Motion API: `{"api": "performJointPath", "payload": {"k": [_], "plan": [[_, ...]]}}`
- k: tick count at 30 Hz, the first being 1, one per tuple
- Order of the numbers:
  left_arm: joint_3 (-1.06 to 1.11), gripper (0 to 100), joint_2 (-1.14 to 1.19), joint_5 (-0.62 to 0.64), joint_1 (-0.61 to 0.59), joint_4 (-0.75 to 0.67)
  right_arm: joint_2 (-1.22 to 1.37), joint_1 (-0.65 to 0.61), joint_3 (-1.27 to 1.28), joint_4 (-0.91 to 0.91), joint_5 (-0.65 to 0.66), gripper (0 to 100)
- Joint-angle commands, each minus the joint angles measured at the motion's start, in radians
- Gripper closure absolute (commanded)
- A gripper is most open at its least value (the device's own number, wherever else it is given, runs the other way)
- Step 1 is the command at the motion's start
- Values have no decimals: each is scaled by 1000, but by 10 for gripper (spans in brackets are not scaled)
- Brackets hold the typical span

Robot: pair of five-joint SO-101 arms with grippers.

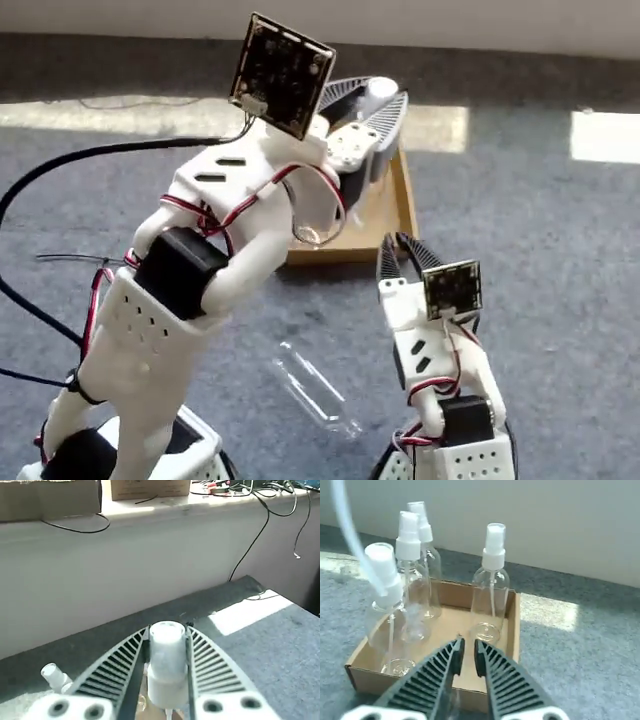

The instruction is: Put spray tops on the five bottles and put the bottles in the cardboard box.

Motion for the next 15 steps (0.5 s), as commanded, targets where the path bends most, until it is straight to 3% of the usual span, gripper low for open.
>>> {"api": "performJointPath", "payload": {"k": [1, 4, 8, 15], "plan": [[-177, 995, -21, 0, -160, 250, -1, 13, -173, 173, 35, 988], [-272, 995, -19, -66, -306, 453, -1, -61, -242, 338, 155, 966], [-269, 995, -13, -173, -486, 666, 1, -116, -257, 461, 144, 964], [24, 995, -19, -336, -717, 712, 200, -119, -285, 470, 146, 964]]}}
